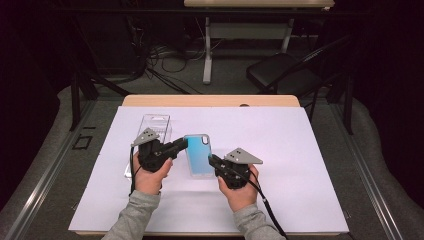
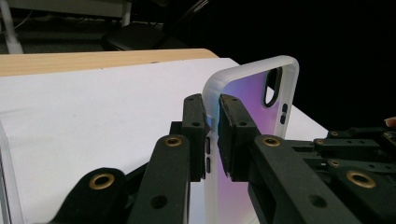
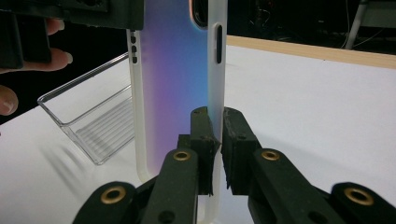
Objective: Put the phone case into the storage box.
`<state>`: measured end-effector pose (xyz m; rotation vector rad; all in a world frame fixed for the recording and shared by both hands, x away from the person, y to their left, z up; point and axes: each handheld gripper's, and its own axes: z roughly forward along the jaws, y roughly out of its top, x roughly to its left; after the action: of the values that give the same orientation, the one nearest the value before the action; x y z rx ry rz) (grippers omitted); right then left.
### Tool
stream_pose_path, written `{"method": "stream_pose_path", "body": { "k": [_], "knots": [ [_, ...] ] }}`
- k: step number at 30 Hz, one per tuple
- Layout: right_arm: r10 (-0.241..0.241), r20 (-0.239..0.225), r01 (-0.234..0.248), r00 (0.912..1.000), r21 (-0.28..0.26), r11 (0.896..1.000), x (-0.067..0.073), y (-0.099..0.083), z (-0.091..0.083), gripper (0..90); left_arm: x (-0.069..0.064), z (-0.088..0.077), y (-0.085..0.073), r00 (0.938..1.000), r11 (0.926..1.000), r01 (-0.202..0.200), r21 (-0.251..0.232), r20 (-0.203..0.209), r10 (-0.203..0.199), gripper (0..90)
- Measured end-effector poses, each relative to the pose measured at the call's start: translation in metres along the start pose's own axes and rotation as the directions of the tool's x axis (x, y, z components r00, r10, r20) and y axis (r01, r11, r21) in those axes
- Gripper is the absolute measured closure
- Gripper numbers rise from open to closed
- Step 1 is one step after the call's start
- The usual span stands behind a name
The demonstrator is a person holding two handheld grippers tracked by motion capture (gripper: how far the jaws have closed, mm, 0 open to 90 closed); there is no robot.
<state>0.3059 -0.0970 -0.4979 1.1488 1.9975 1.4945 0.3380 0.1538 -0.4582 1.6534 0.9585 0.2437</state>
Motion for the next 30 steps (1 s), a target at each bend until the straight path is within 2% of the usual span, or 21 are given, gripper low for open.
{"method": "stream_pose_path", "body": {
  "k": [15, 30],
  "knots": [
    [0.001, -0.010, -0.001, 1.0000, 0.003, 1.000, -0.0018, 0.0002, 0.0005, 84.0, 0.0034, -0.0011, -0.0006, 0.9996, 0.9999, 0.015, 0.002, 0.023, -0.015, 84.1],
    [0.001, -0.013, -0.001, 0.9999, 0.002, 1.000, -0.0020, -0.0003, 0.0004, 83.9, 0.0034, -0.0020, -0.0007, 0.9995, 0.9998, 0.019, 0.000, 0.027, -0.019, 84.5]
  ]
}}
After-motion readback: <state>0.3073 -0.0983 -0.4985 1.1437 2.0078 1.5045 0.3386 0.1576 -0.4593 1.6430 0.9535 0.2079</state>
